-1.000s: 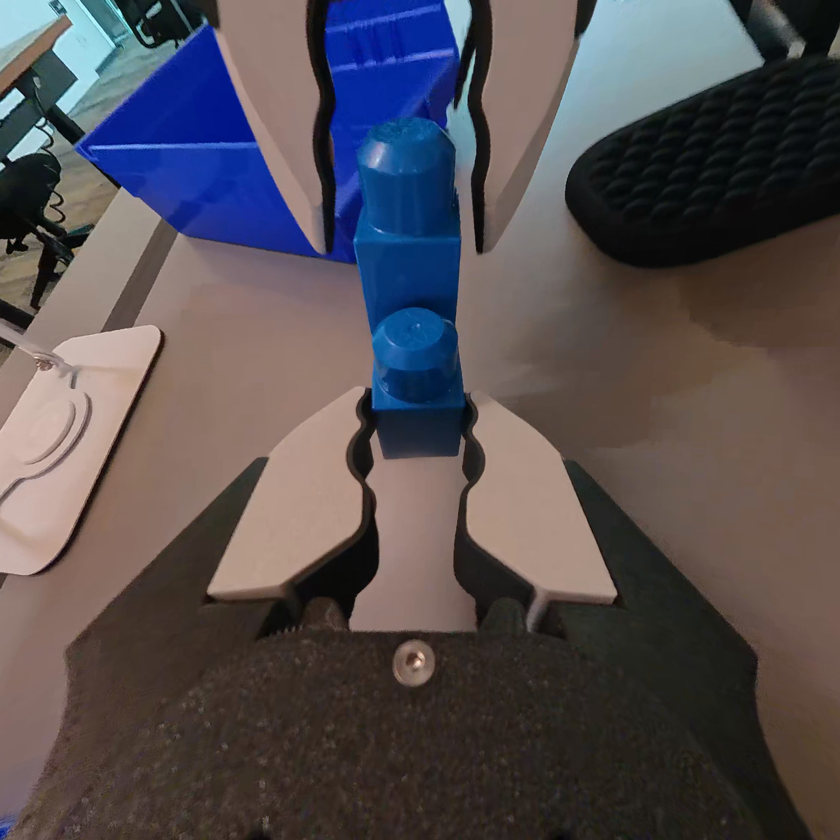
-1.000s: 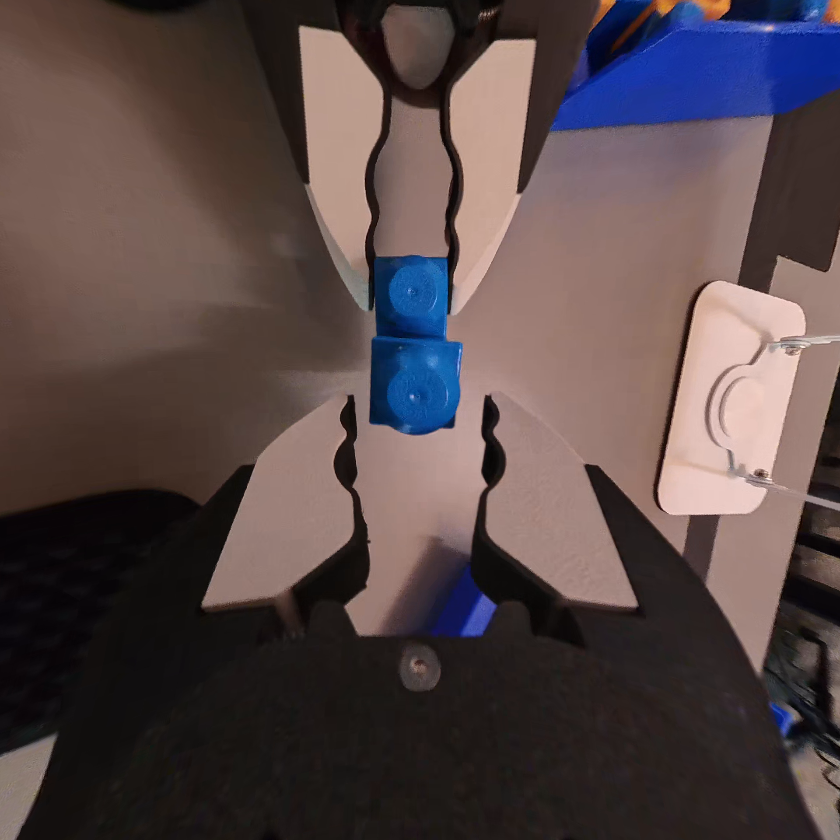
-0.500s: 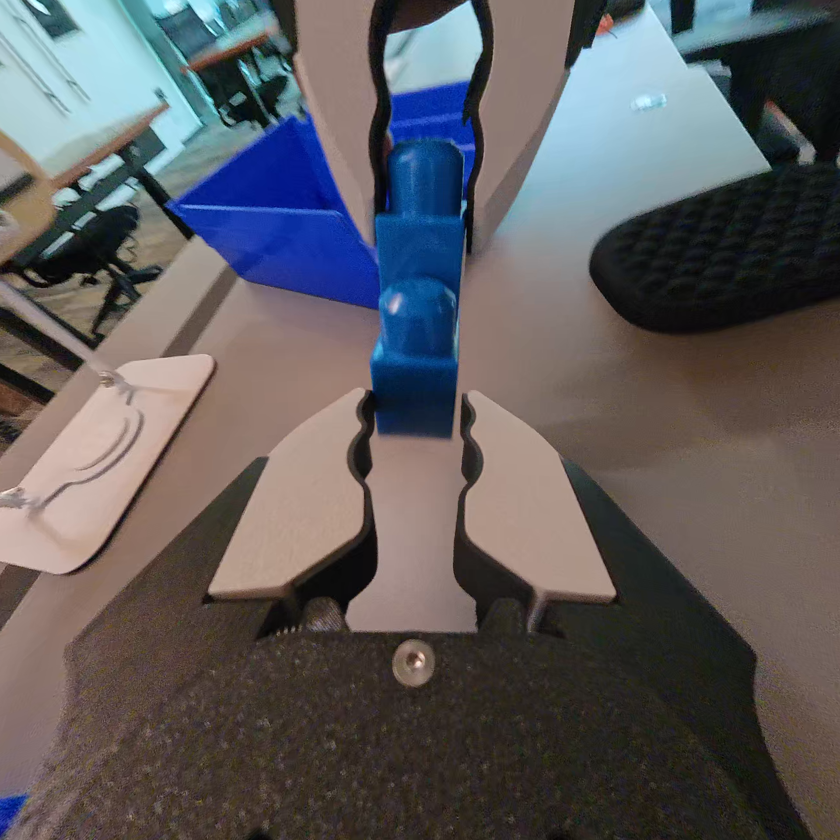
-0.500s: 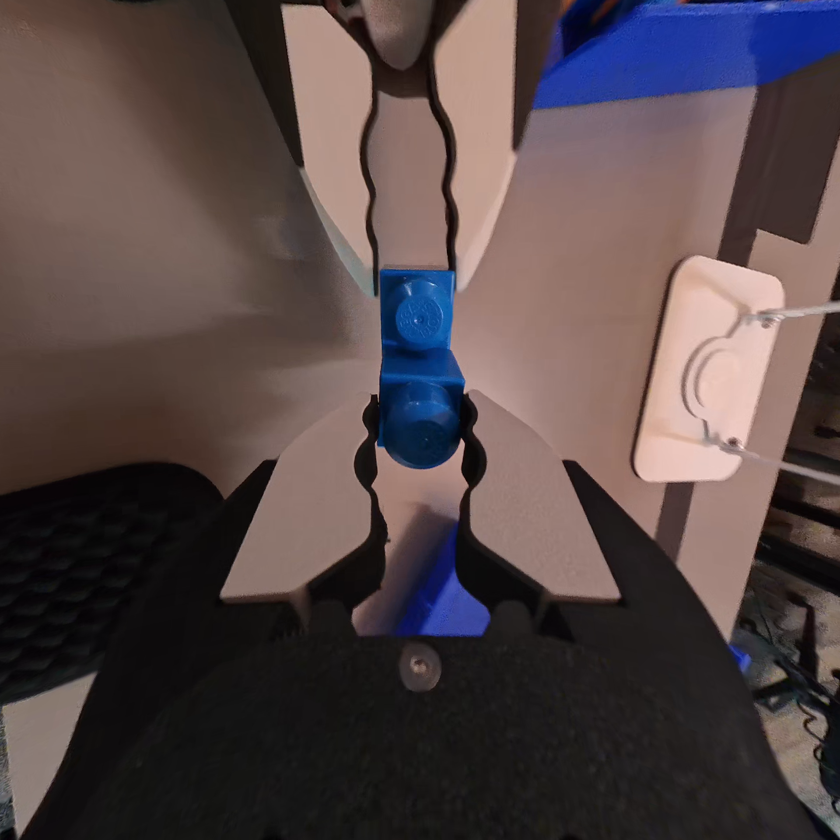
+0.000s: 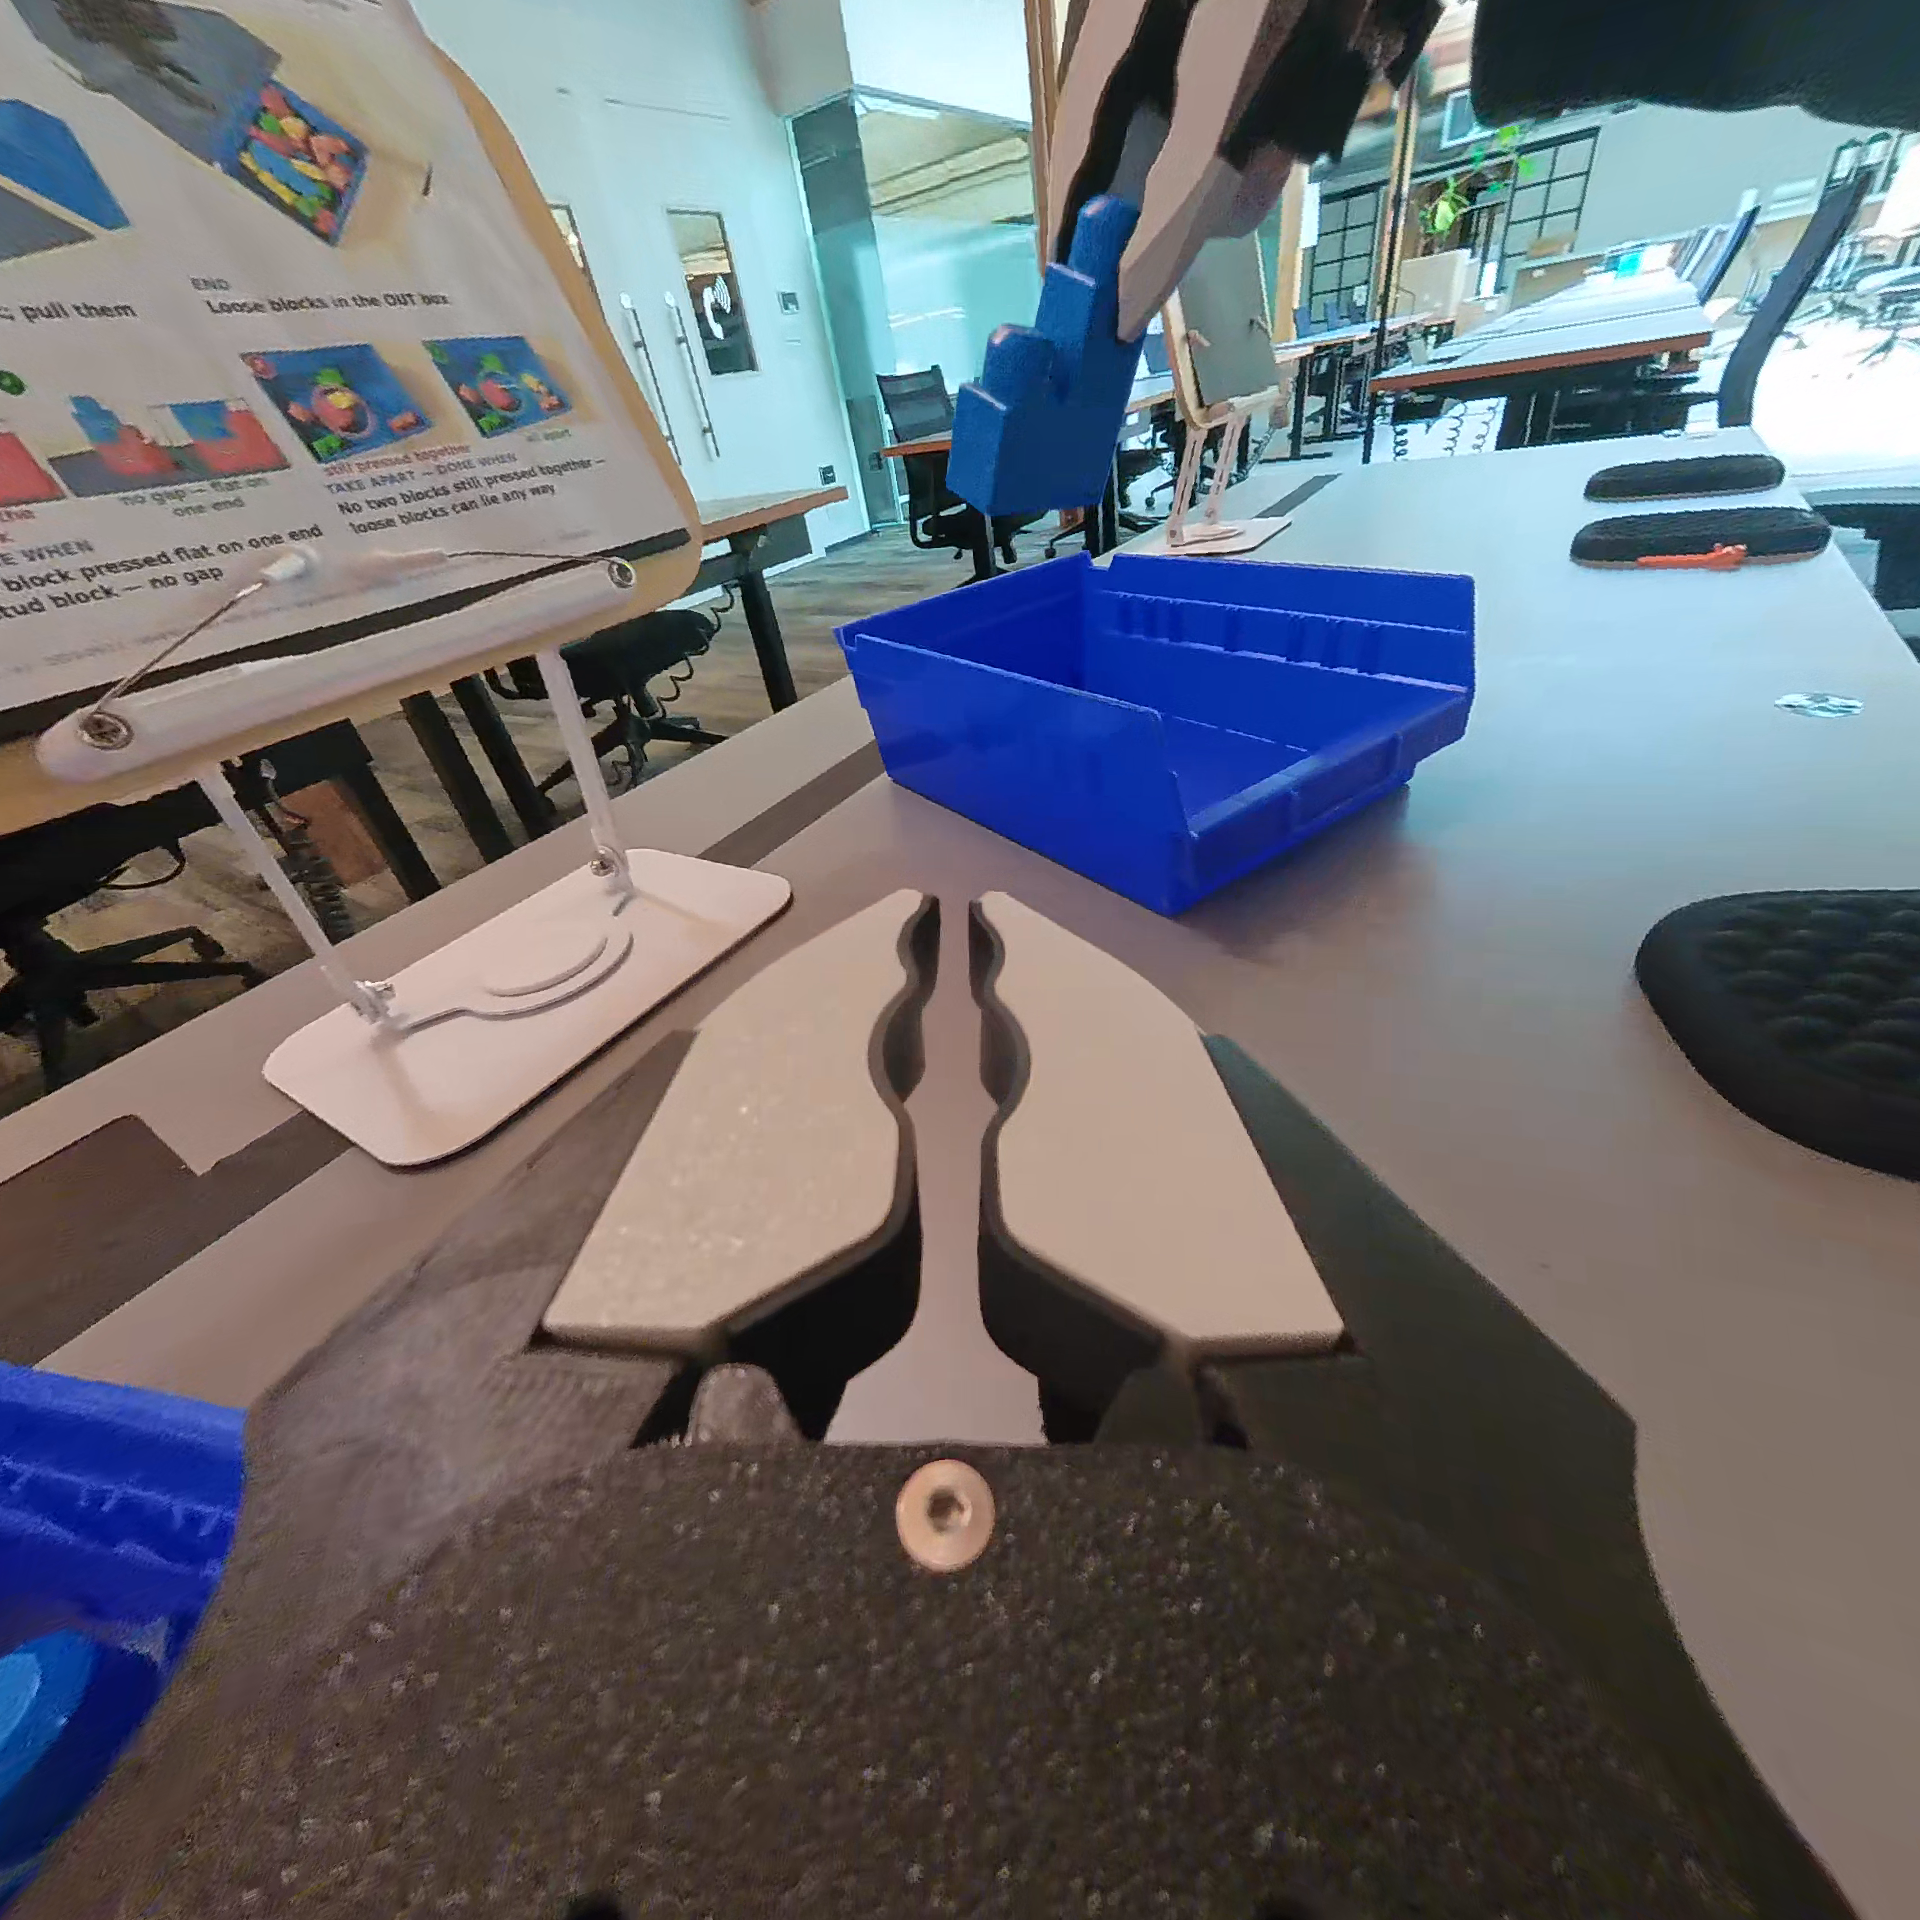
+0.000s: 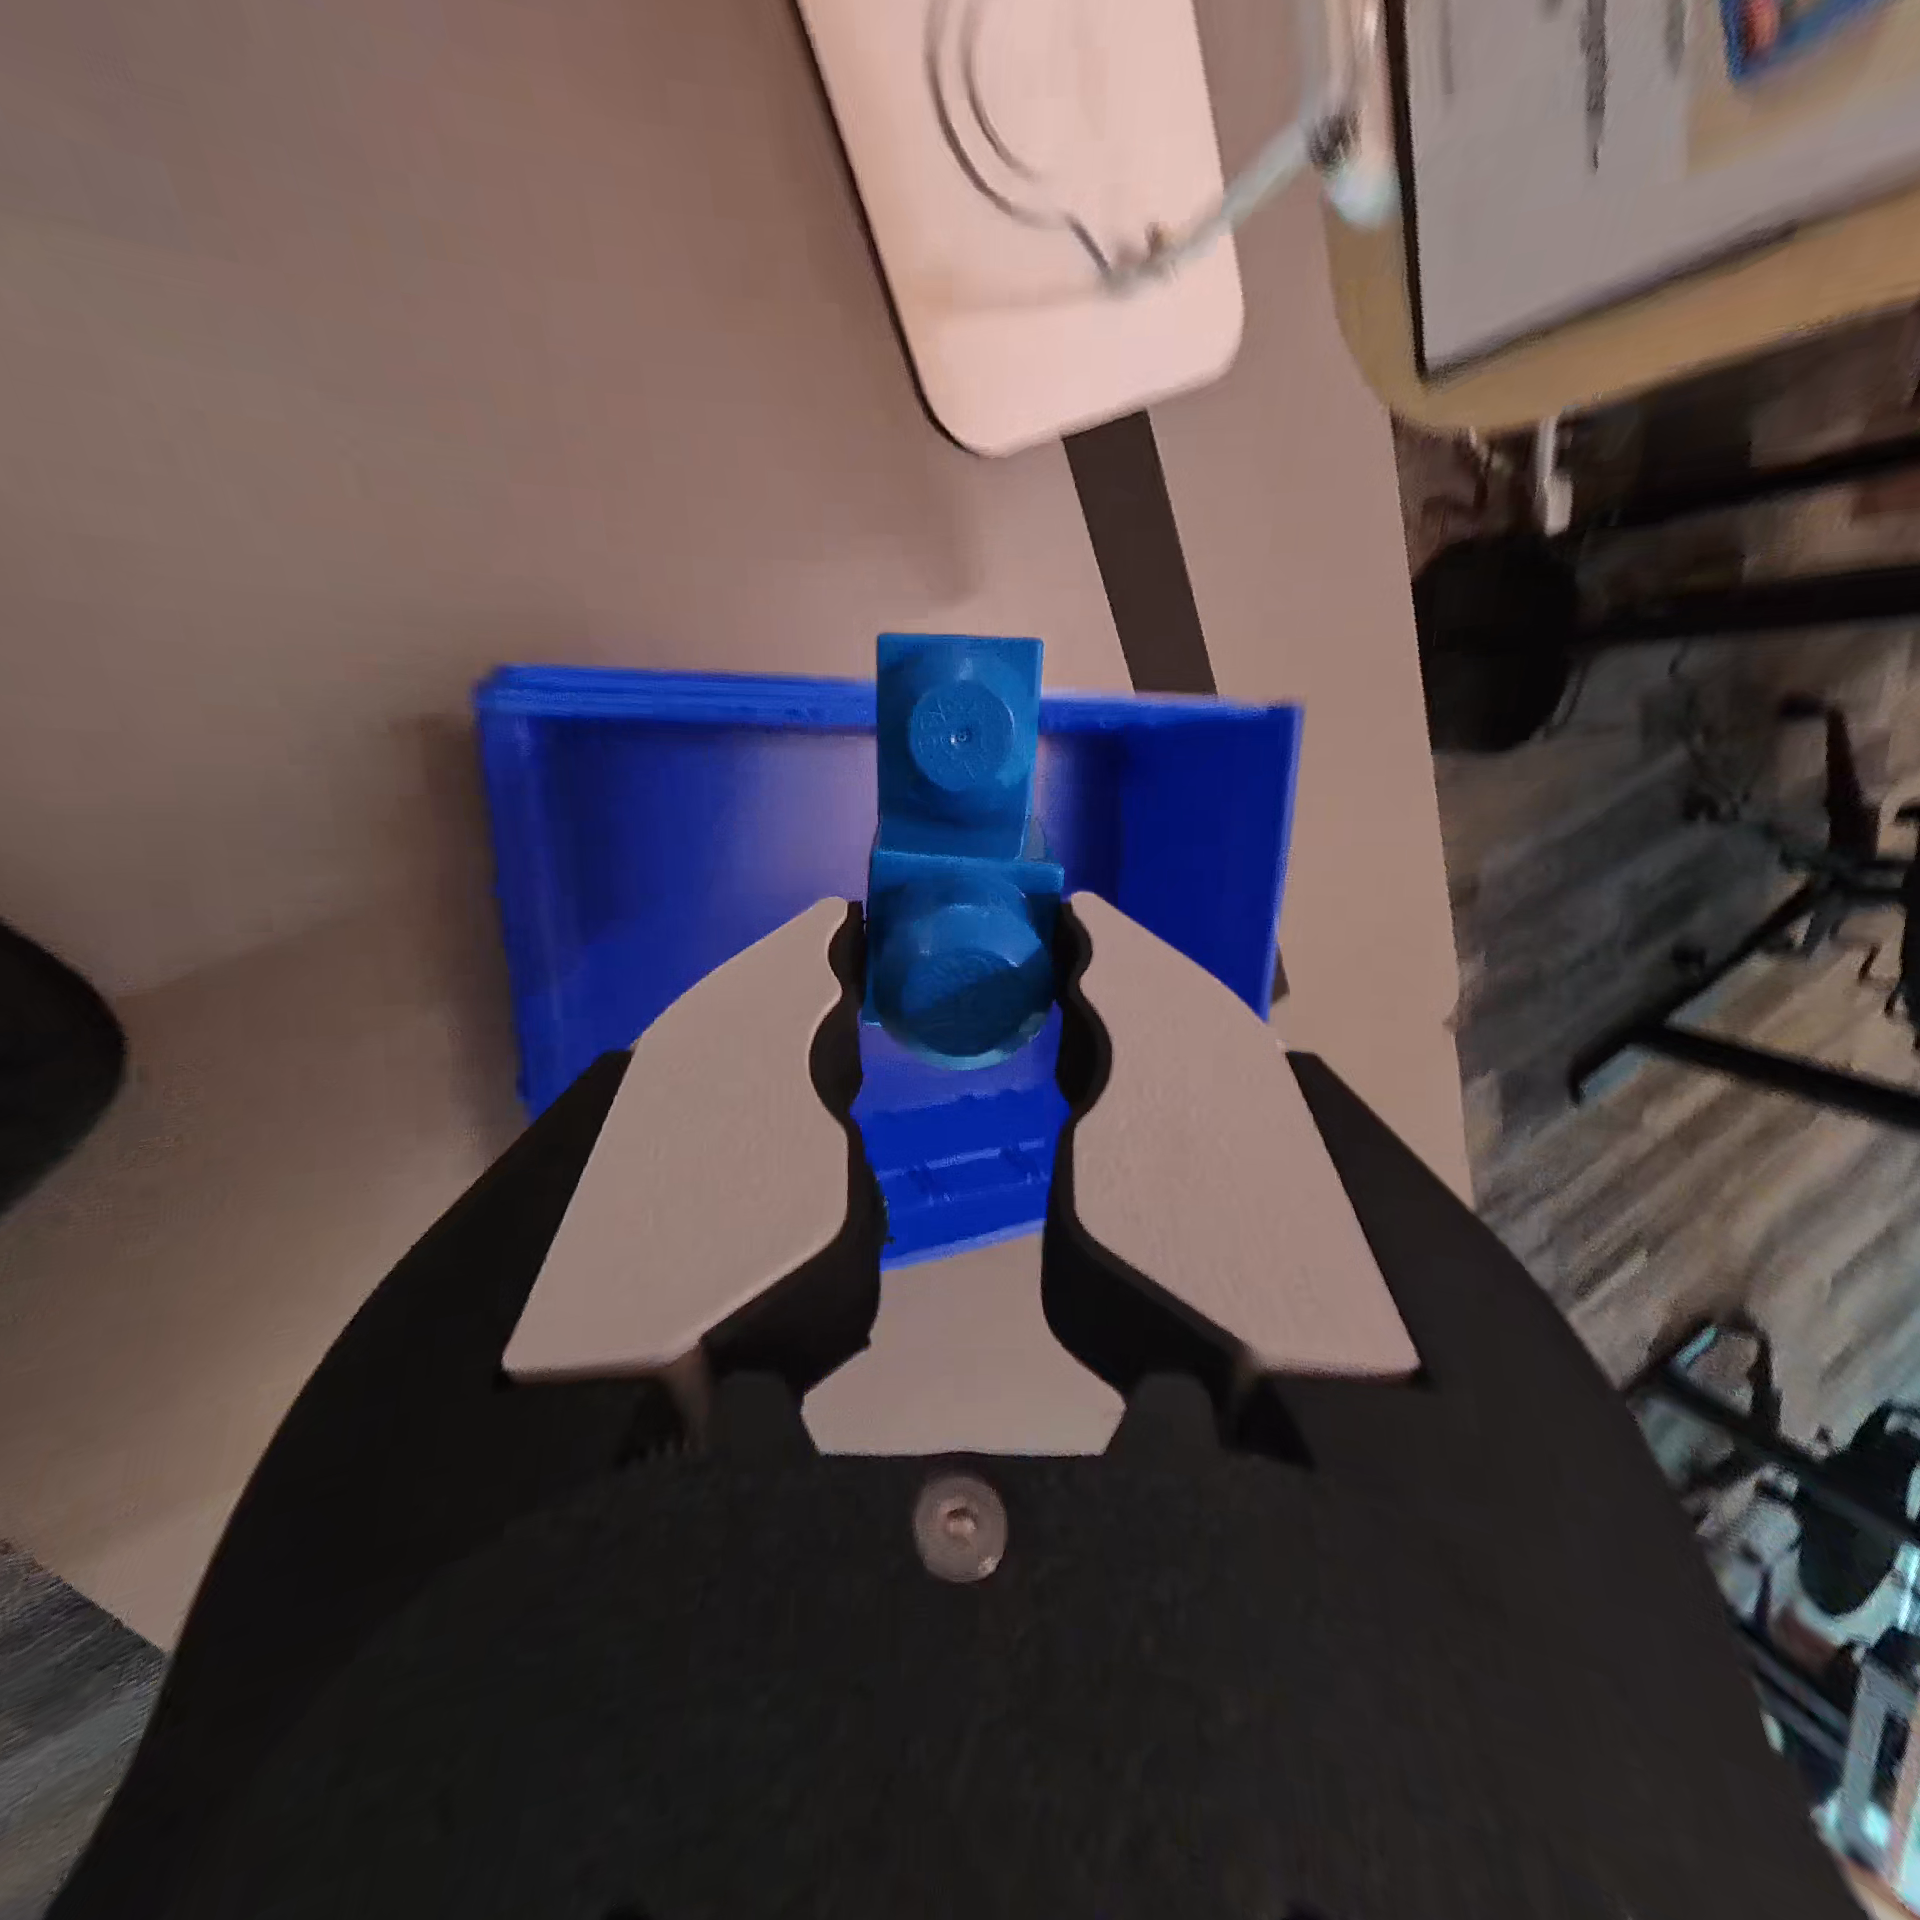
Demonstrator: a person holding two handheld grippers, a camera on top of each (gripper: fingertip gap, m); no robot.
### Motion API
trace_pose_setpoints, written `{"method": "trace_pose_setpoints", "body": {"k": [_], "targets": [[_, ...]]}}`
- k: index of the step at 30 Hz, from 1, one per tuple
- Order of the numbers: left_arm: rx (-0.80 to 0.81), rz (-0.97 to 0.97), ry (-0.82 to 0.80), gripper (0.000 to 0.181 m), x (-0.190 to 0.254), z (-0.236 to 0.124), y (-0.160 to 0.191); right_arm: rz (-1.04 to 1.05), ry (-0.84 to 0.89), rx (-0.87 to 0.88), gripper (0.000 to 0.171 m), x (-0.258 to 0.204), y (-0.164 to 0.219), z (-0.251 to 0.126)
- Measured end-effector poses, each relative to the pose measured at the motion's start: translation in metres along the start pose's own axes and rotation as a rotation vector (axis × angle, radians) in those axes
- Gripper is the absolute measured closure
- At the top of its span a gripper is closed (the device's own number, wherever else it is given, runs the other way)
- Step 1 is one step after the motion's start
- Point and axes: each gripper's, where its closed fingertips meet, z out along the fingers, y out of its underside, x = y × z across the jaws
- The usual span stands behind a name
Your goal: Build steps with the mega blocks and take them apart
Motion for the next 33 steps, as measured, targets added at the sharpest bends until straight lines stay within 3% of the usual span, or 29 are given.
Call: {"method": "trace_pose_setpoints", "body": {"k": [1, 7, 19, 33], "targets": [[-0.001, 0.0, 0.002, 0.177, 0.001, 0.001, 0.001, 0.024, 0.003, -0.027, 0.137, 0.009, 0.01, 0.007], [-0.009, -0.005, -0.009, 0.177, -0.002, 0.002, 0.006, 0.097, -0.034, -0.151, 0.137, 0.037, 0.055, 0.06], [0.044, -0.028, -0.12, 0.181, -0.024, -0.004, 0.002, 0.135, -0.135, -0.148, 0.137, 0.051, 0.062, 0.153], [0.011, -0.012, -0.098, 0.181, -0.021, 0.001, 0.01, 0.101, -0.106, -0.153, 0.137, 0.071, 0.059, 0.188]]}}
